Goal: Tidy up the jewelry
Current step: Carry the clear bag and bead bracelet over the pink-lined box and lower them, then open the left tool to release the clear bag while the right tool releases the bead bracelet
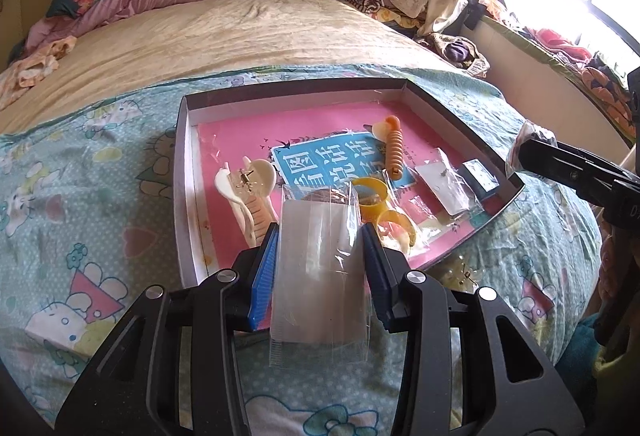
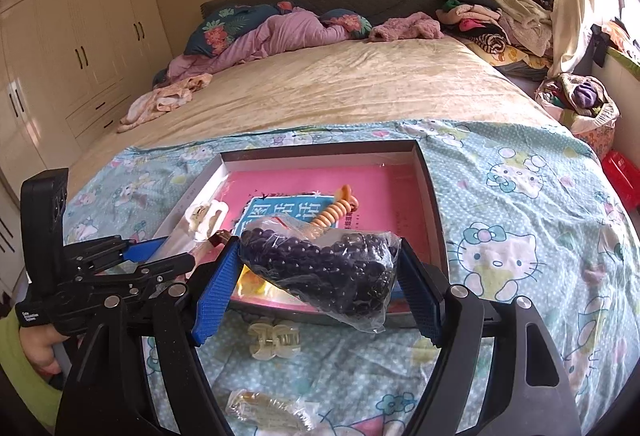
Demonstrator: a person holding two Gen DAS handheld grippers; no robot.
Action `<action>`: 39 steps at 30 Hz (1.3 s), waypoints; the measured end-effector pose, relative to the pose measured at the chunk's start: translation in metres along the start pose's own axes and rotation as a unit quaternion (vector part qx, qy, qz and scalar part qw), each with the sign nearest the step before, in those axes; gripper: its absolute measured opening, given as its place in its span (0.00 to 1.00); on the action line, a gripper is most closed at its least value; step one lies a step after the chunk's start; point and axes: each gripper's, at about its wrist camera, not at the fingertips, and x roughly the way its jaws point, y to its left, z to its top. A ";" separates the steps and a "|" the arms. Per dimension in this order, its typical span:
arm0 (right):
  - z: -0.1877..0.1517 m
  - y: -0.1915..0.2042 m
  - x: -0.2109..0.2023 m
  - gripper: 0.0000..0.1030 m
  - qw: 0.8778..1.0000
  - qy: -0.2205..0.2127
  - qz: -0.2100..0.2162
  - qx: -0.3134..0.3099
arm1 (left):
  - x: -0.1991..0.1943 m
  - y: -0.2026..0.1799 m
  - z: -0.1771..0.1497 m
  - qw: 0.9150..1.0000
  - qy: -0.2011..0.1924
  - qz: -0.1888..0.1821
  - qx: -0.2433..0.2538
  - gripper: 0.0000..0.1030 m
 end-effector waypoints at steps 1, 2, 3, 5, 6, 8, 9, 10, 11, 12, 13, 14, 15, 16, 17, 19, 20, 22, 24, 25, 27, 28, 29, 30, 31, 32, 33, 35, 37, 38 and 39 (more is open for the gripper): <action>0.000 -0.002 0.003 0.72 1.000 0.002 -0.002 0.002 | 0.002 0.001 0.001 1.000 0.000 0.001 0.000 0.32; -0.001 -0.004 0.006 0.72 1.000 0.005 -0.004 0.003 | 0.004 0.002 0.002 1.000 0.000 0.004 -0.001 0.32; -0.001 -0.006 0.009 0.72 1.000 0.008 -0.006 0.004 | 0.006 0.004 0.002 1.000 0.001 0.005 -0.002 0.32; -0.001 -0.008 0.015 0.72 1.000 0.013 -0.010 0.004 | 0.010 0.007 0.004 1.000 0.002 0.008 -0.005 0.32; -0.001 -0.009 0.018 0.72 1.000 0.015 -0.011 0.004 | 0.011 0.008 0.005 1.000 0.003 0.010 -0.006 0.32; -0.001 -0.011 0.023 0.72 1.000 0.020 -0.014 0.004 | 0.013 0.011 0.006 1.000 0.000 0.010 -0.008 0.32; -0.001 -0.011 0.026 0.72 1.000 0.021 -0.015 0.002 | 0.014 0.012 0.007 1.000 -0.001 0.013 -0.009 0.32; -0.001 -0.011 0.029 0.72 1.000 0.023 -0.017 0.000 | 0.015 0.012 0.007 1.000 0.000 0.016 -0.009 0.32; -0.001 -0.010 0.031 0.72 0.999 0.026 -0.019 -0.003 | 0.016 0.014 0.008 1.000 -0.002 0.015 -0.010 0.32; -0.001 -0.010 0.035 0.72 0.999 0.028 -0.020 -0.005 | 0.017 0.015 0.008 1.000 -0.002 0.016 -0.011 0.32; -0.001 -0.010 0.037 0.72 0.999 0.030 -0.020 -0.007 | 0.017 0.016 0.008 1.000 -0.003 0.017 -0.012 0.32; 0.000 -0.010 0.040 0.72 0.999 0.032 -0.020 -0.007 | 0.017 0.017 0.009 1.000 -0.005 0.018 -0.012 0.32; 0.000 -0.009 0.043 0.72 0.999 0.035 -0.020 -0.008 | 0.018 0.018 0.009 1.000 -0.006 0.020 -0.012 0.32; 0.000 -0.009 0.046 0.72 0.999 0.037 -0.021 -0.009 | 0.019 0.019 0.009 1.000 -0.005 0.023 -0.013 0.32; 0.001 -0.008 0.049 0.72 0.999 0.040 -0.021 -0.010 | 0.021 0.020 0.010 1.000 -0.003 0.026 -0.014 0.32; 0.002 -0.007 0.055 0.72 0.999 0.046 -0.020 -0.014 | 0.023 0.023 0.009 0.999 0.000 0.028 -0.017 0.32; 0.002 -0.006 0.058 0.72 0.998 0.048 -0.021 -0.016 | 0.024 0.024 0.008 0.999 0.001 0.029 -0.018 0.32; 0.003 -0.004 0.065 0.72 0.998 0.054 -0.021 -0.019 | 0.024 0.025 0.008 0.999 0.000 0.030 -0.017 0.32; 0.004 -0.003 0.071 0.72 0.998 0.060 -0.023 -0.022 | 0.024 0.026 0.007 0.999 -0.002 0.033 -0.016 0.32; 0.004 -0.002 0.074 0.72 0.997 0.062 -0.023 -0.024 | 0.024 0.027 0.007 0.999 -0.002 0.034 -0.015 0.32; 0.004 0.000 0.080 0.72 0.997 0.067 -0.023 -0.025 | 0.025 0.028 0.007 0.999 -0.004 0.034 -0.015 0.32; 0.004 0.001 0.082 0.72 0.997 0.070 -0.021 -0.024 | 0.025 0.028 0.007 0.999 -0.004 0.035 -0.014 0.32; 0.004 0.001 0.085 0.72 0.997 0.073 -0.019 -0.022 | 0.025 0.028 0.007 0.999 -0.004 0.035 -0.014 0.32; 0.005 0.002 0.088 0.72 0.997 0.076 -0.019 -0.023 | 0.025 0.028 0.007 0.999 -0.004 0.034 -0.015 0.32; 0.004 0.003 0.091 0.72 0.996 0.078 -0.022 -0.026 | 0.025 0.028 0.007 0.999 -0.004 0.033 -0.015 0.32; 0.004 0.004 0.094 0.73 0.996 0.081 -0.026 -0.029 | 0.025 0.029 0.007 0.999 -0.004 0.032 -0.016 0.32; 0.003 0.005 0.096 0.73 0.996 0.084 -0.029 -0.031 | 0.024 0.028 0.007 0.999 -0.004 0.032 -0.016 0.32; 0.002 0.007 0.097 0.73 0.995 0.082 -0.032 -0.035 | 0.024 0.029 0.007 0.999 -0.004 0.033 -0.016 0.32; 0.001 0.009 0.097 0.73 0.995 0.082 -0.034 -0.039 | 0.024 0.029 0.007 0.999 -0.004 0.032 -0.016 0.32; 0.001 0.009 0.097 0.73 0.995 0.083 -0.033 -0.038 | 0.024 0.029 0.007 0.999 -0.004 0.032 -0.016 0.32; 0.001 0.009 0.097 0.73 0.995 0.083 -0.031 -0.036 | 0.024 0.028 0.007 0.999 -0.004 0.033 -0.016 0.32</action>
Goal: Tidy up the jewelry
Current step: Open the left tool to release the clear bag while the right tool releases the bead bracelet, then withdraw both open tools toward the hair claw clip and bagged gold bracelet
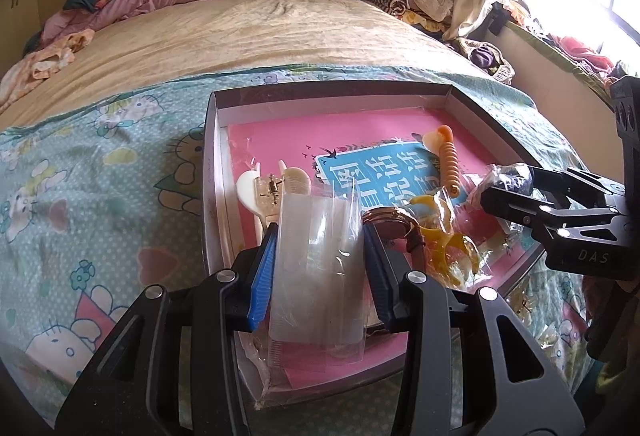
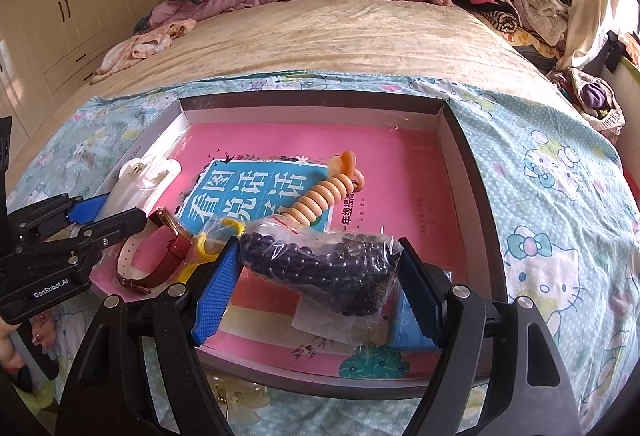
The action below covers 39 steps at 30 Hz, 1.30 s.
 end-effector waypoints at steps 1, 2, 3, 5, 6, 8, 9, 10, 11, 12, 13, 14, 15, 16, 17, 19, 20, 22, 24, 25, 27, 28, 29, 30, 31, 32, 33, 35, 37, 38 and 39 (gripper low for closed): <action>0.000 0.000 -0.001 0.74 1.000 -0.001 0.001 0.002 | 0.000 0.000 0.000 1.000 0.000 0.000 0.000 0.32; -0.001 -0.001 -0.002 0.74 1.000 -0.003 0.004 0.005 | 0.000 0.000 0.000 1.000 0.000 0.000 0.000 0.32; -0.001 -0.002 -0.003 0.75 1.000 -0.005 0.006 0.007 | 0.000 0.000 0.000 1.000 0.000 -0.001 0.000 0.32; -0.002 -0.003 -0.008 0.82 1.000 -0.011 0.006 0.012 | 0.000 0.000 0.000 1.000 0.002 0.001 0.002 0.32; -0.003 -0.004 -0.012 0.85 1.000 -0.015 0.007 0.015 | 0.000 -0.001 -0.001 1.000 0.002 0.001 0.002 0.32; -0.004 -0.007 -0.019 0.88 0.999 -0.023 0.010 0.023 | -0.002 -0.001 -0.001 1.000 0.001 0.001 0.003 0.32; -0.005 -0.007 -0.023 0.90 0.999 -0.027 0.011 0.027 | -0.003 -0.002 -0.001 1.000 0.001 0.001 0.004 0.32; -0.006 -0.009 -0.027 0.92 0.999 -0.032 0.012 0.032 | -0.003 -0.003 -0.002 1.000 0.001 0.001 0.006 0.32; -0.007 -0.011 -0.032 0.93 0.999 -0.036 0.012 0.037 | -0.004 -0.004 -0.002 1.000 0.000 0.001 0.007 0.32; -0.009 -0.013 -0.036 0.94 0.998 -0.040 0.013 0.043 | -0.006 -0.005 -0.002 1.000 0.000 0.001 0.008 0.33; -0.010 -0.014 -0.041 0.95 0.998 -0.043 0.013 0.047 | -0.007 -0.007 -0.002 1.000 -0.001 0.003 0.008 0.36; -0.011 -0.016 -0.045 0.95 0.997 -0.047 0.014 0.053 | -0.008 -0.007 -0.002 1.000 -0.002 0.005 0.009 0.47; -0.013 -0.017 -0.049 0.95 0.997 -0.051 0.014 0.058 | -0.010 -0.008 -0.001 1.000 -0.003 0.006 0.009 0.55; -0.014 -0.018 -0.054 0.96 0.996 -0.054 0.016 0.062 | -0.012 -0.010 -0.001 1.000 -0.004 0.006 0.010 0.55; -0.015 -0.020 -0.058 0.96 0.996 -0.057 0.018 0.065 | -0.014 -0.011 -0.001 1.000 -0.006 0.007 0.010 0.56; -0.018 -0.020 -0.065 0.96 0.996 -0.060 0.020 0.067 | -0.020 -0.014 0.000 1.000 -0.008 0.009 0.013 0.62; -0.020 -0.020 -0.068 0.96 0.996 -0.062 0.020 0.066 | -0.023 -0.015 0.000 1.000 -0.011 0.008 0.013 0.65; -0.023 -0.020 -0.075 0.96 0.995 -0.066 0.018 0.067 | -0.032 -0.018 0.001 1.000 -0.019 0.006 0.014 0.74; -0.026 -0.019 -0.081 0.96 0.995 -0.071 0.020 0.068 | -0.040 -0.021 0.002 1.000 -0.025 0.007 0.015 0.82; -0.028 -0.019 -0.085 0.96 0.995 -0.074 0.020 0.069 | -0.044 -0.022 0.003 0.999 -0.028 0.007 0.014 0.84; -0.030 -0.018 -0.092 0.96 0.994 -0.079 0.022 0.070 | -0.053 -0.025 0.003 0.999 -0.035 0.007 0.015 0.90; -0.031 -0.018 -0.096 0.96 0.994 -0.082 0.022 0.069 | -0.057 -0.027 0.004 0.999 -0.039 0.007 0.016 0.91; -0.032 -0.017 -0.100 0.96 0.994 -0.085 0.022 0.069 | -0.061 -0.028 0.004 0.999 -0.042 0.007 0.016 0.91; -0.033 -0.017 -0.104 0.96 0.994 -0.087 0.022 0.068 | -0.065 -0.029 0.004 0.999 -0.045 0.008 0.017 0.91; -0.033 -0.016 -0.108 0.96 0.994 -0.089 0.024 0.067 | -0.068 -0.031 0.004 0.999 -0.047 0.009 0.018 0.91; -0.034 -0.016 -0.112 0.96 0.993 -0.093 0.023 0.065 | -0.072 -0.032 0.003 0.999 -0.050 0.009 0.019 0.91; -0.035 -0.015 -0.116 0.96 0.993 -0.097 0.023 0.065 | -0.076 -0.033 0.003 0.998 -0.052 0.008 0.020 0.91; -0.036 -0.015 -0.125 0.96 0.992 -0.104 0.023 0.064 | -0.082 -0.035 0.002 0.998 -0.056 0.009 0.022 0.91; -0.038 -0.013 -0.133 0.96 0.992 -0.109 0.025 0.062 | -0.088 -0.036 0.001 0.998 -0.059 0.008 0.021 0.91; -0.039 -0.013 -0.136 0.96 0.992 -0.111 0.024 0.061 | -0.091 -0.036 0.001 0.998 -0.061 0.008 0.022 0.91; -0.040 -0.012 -0.140 0.96 0.991 -0.113 0.025 0.059 | -0.093 -0.036 0.001 0.998 -0.062 0.008 0.022 0.91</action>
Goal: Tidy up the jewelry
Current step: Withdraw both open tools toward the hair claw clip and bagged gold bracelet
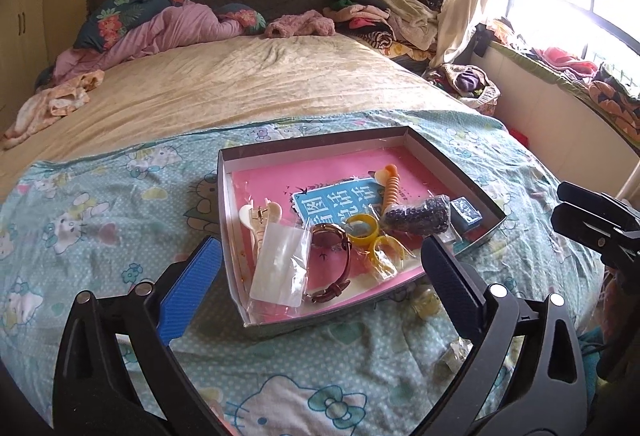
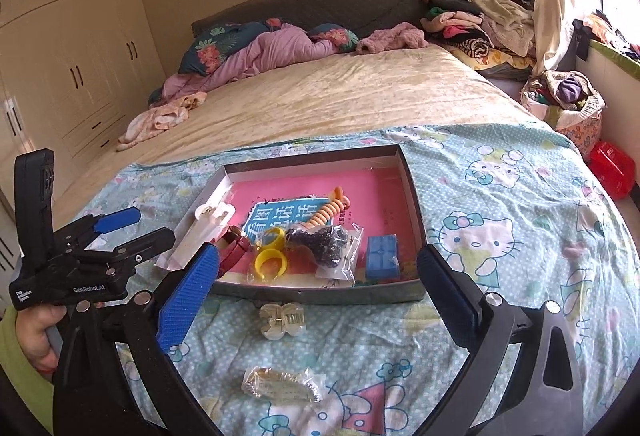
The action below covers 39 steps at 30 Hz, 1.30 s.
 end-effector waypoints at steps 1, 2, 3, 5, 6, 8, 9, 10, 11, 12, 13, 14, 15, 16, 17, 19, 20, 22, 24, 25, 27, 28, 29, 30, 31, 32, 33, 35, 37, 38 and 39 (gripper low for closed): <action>-0.001 0.001 -0.003 0.96 1.000 -0.002 0.001 -0.002 | -0.003 -0.001 0.000 1.000 -0.001 -0.001 0.001 0.91; -0.001 0.003 -0.006 0.96 1.000 -0.003 0.002 -0.004 | -0.005 -0.002 -0.001 1.000 -0.003 0.000 0.003 0.91; -0.002 0.005 -0.009 0.96 1.000 -0.004 0.003 -0.006 | -0.007 -0.004 -0.001 1.000 -0.003 0.001 0.006 0.91; -0.005 0.008 -0.013 0.96 1.000 -0.004 0.005 -0.008 | -0.011 -0.006 -0.002 1.000 -0.005 0.003 0.011 0.91; -0.006 0.010 -0.015 0.96 1.000 -0.003 0.007 -0.010 | -0.012 -0.006 -0.003 1.000 -0.004 0.002 0.012 0.91; -0.010 0.013 -0.018 0.96 1.000 0.001 0.008 -0.013 | -0.015 -0.007 -0.004 1.000 -0.005 0.002 0.015 0.91; -0.012 0.015 -0.019 0.96 1.000 0.003 0.009 -0.015 | -0.016 -0.007 -0.006 1.000 -0.005 0.003 0.017 0.91; -0.014 0.016 -0.019 0.96 1.000 0.005 0.010 -0.017 | -0.017 -0.008 -0.007 1.000 -0.004 0.003 0.019 0.91; -0.017 0.018 -0.019 0.96 1.000 0.008 0.011 -0.018 | -0.017 -0.009 -0.008 1.000 -0.003 0.002 0.019 0.91; -0.020 0.020 -0.019 0.96 1.000 0.012 0.011 -0.019 | -0.018 -0.009 -0.010 1.000 -0.002 0.002 0.020 0.91; -0.023 0.021 -0.019 0.96 1.000 0.015 0.011 -0.020 | -0.018 -0.010 -0.012 1.000 0.000 0.003 0.020 0.91; -0.026 0.022 -0.018 0.96 1.000 0.018 0.009 -0.020 | -0.019 -0.010 -0.013 1.000 0.000 0.002 0.021 0.91; -0.030 0.023 -0.017 0.96 1.000 0.022 0.008 -0.019 | -0.019 -0.010 -0.015 1.000 0.002 0.003 0.021 0.91; -0.033 0.024 -0.016 0.96 0.999 0.027 0.009 -0.018 | -0.018 -0.010 -0.017 1.000 0.005 0.004 0.021 0.91; -0.037 0.025 -0.014 0.96 0.999 0.032 0.010 -0.017 | -0.018 -0.010 -0.019 1.000 0.008 0.003 0.020 0.91; -0.047 0.026 -0.011 0.96 0.999 0.045 0.007 -0.023 | -0.017 -0.008 -0.023 1.000 0.014 0.003 0.018 0.91; -0.051 0.027 -0.009 0.96 0.998 0.053 0.004 -0.026 | -0.017 -0.009 -0.025 1.000 0.017 0.003 0.018 0.91; -0.060 0.027 -0.005 0.96 0.997 0.069 0.000 -0.027 | -0.016 -0.009 -0.030 1.000 0.023 0.002 0.019 0.91; -0.068 0.027 0.001 0.96 0.996 0.086 -0.002 -0.025 | -0.014 -0.010 -0.034 0.999 0.029 -0.001 0.019 0.91; -0.072 0.027 0.004 0.96 0.995 0.094 -0.003 -0.024 | -0.014 -0.011 -0.036 0.999 0.032 -0.002 0.019 0.91; -0.079 0.027 0.012 0.96 0.994 0.111 -0.005 -0.019 | -0.012 -0.012 -0.039 0.999 0.035 -0.003 0.019 0.91; -0.082 0.028 0.015 0.96 0.993 0.117 -0.002 -0.018 | -0.010 -0.012 -0.040 0.999 0.039 -0.004 0.020 0.91; -0.085 0.029 0.019 0.96 0.992 0.123 -0.001 -0.019 | -0.009 -0.012 -0.041 0.999 0.041 -0.005 0.020 0.91; -0.087 0.030 0.024 0.96 0.991 0.130 -0.002 -0.022 | -0.008 -0.012 -0.042 0.999 0.043 -0.005 0.020 0.91; -0.090 0.031 0.028 0.96 0.991 0.135 -0.002 -0.024 | -0.006 -0.011 -0.044 0.999 0.047 -0.005 0.020 0.91; -0.091 0.032 0.033 0.96 0.990 0.140 -0.003 -0.027 | -0.004 -0.011 -0.045 0.999 0.050 -0.006 0.019 0.91; -0.093 0.033 0.039 0.96 0.988 0.149 -0.006 -0.028 | -0.002 -0.011 -0.046 0.998 0.052 -0.008 0.018 0.91; -0.097 0.034 0.049 0.96 0.986 0.163 -0.004 -0.028 | 0.002 -0.011 -0.049 0.998 0.059 -0.010 0.015 0.91; -0.097 0.034 0.060 0.96 0.984 0.176 -0.003 -0.024 | 0.006 -0.012 -0.051 0.998 0.064 -0.016 0.013 0.91; -0.096 0.034 0.064 0.96 0.984 0.178 -0.003 -0.022 | 0.009 -0.013 -0.051 0.997 0.068 -0.017 0.012 0.91; -0.096 0.034 0.069 0.96 0.983 0.181 -0.006 -0.020 | 0.011 -0.014 -0.052 0.997 0.071 -0.021 0.010 0.91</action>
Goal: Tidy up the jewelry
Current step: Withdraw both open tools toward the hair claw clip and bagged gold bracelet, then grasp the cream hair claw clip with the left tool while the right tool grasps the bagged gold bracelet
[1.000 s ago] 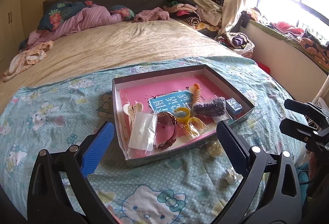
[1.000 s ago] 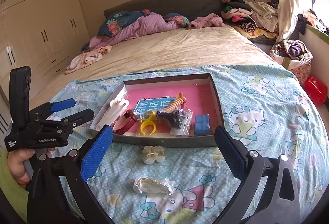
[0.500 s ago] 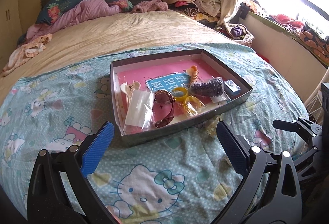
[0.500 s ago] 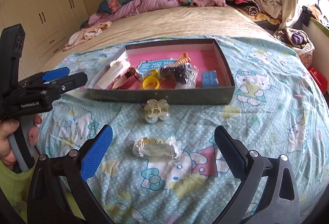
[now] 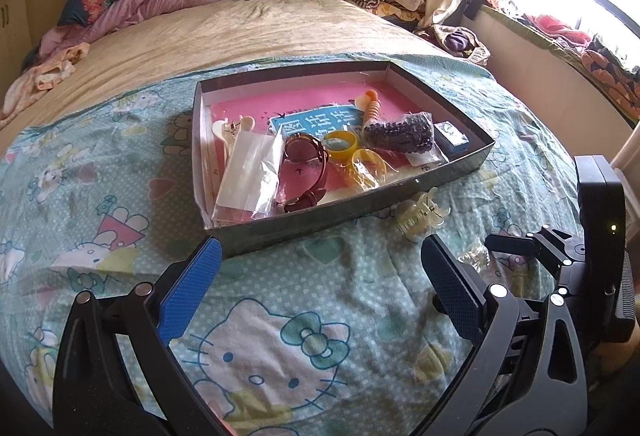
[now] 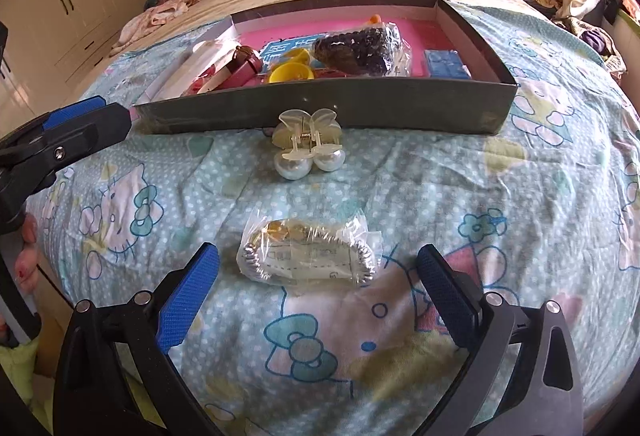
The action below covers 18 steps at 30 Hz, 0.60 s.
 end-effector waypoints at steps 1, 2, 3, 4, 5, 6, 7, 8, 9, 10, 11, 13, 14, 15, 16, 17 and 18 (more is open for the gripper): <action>0.002 0.000 0.004 0.96 1.000 0.006 -0.004 0.001 | 0.003 -0.001 -0.001 1.000 0.002 -0.004 -0.001 0.91; 0.003 0.001 0.007 0.96 1.000 0.006 -0.006 -0.002 | 0.006 -0.002 0.000 1.000 0.006 -0.006 -0.003 0.91; 0.003 0.003 0.009 0.96 1.000 0.006 -0.009 -0.007 | 0.010 -0.003 0.000 1.000 0.011 -0.010 -0.006 0.91; 0.004 0.005 0.010 0.94 1.000 0.007 -0.011 -0.010 | 0.014 -0.005 0.000 1.000 0.015 -0.018 -0.009 0.91; 0.004 0.007 0.010 0.91 1.000 0.005 -0.011 -0.014 | 0.018 -0.006 0.001 0.999 0.018 -0.026 -0.012 0.91; 0.004 0.008 0.008 0.79 1.000 0.002 -0.005 -0.016 | 0.022 -0.008 0.002 0.999 0.023 -0.032 -0.015 0.91; 0.004 0.008 0.007 0.70 1.000 0.000 0.001 -0.017 | 0.025 -0.010 0.002 0.999 0.027 -0.042 -0.020 0.91; 0.004 0.007 0.006 0.70 1.000 -0.002 0.004 -0.016 | 0.028 -0.012 0.003 0.998 0.029 -0.051 -0.025 0.91; 0.003 0.006 0.005 0.69 1.000 -0.004 0.008 -0.016 | 0.031 -0.014 0.004 0.998 0.032 -0.056 -0.027 0.91; 0.003 0.006 0.003 0.69 1.000 -0.006 0.012 -0.015 | 0.035 -0.017 0.005 0.997 0.035 -0.062 -0.027 0.91; 0.001 0.004 0.000 0.68 1.000 -0.009 0.015 -0.015 | 0.039 -0.019 0.006 0.996 0.039 -0.069 -0.029 0.91; 0.000 0.001 -0.008 0.68 1.000 -0.015 0.019 -0.014 | 0.050 -0.024 0.006 0.995 0.051 -0.084 -0.037 0.91; -0.001 -0.002 -0.011 0.68 1.000 -0.018 0.017 -0.012 | 0.054 -0.027 0.006 0.994 0.054 -0.088 -0.038 0.91; -0.002 -0.005 -0.015 0.68 1.000 -0.021 0.011 -0.010 | 0.059 -0.030 0.006 0.993 0.056 -0.091 -0.039 0.91; -0.002 -0.010 -0.019 0.68 1.000 -0.023 0.006 -0.008 | 0.063 -0.032 0.007 0.992 0.062 -0.097 -0.043 0.90; -0.003 -0.015 -0.023 0.68 1.000 -0.024 -0.001 -0.005 | 0.068 -0.034 0.007 0.991 0.068 -0.108 -0.050 0.88; -0.005 -0.021 -0.027 0.68 1.000 -0.026 -0.010 -0.001 | 0.071 -0.036 0.007 0.990 0.071 -0.112 -0.055 0.86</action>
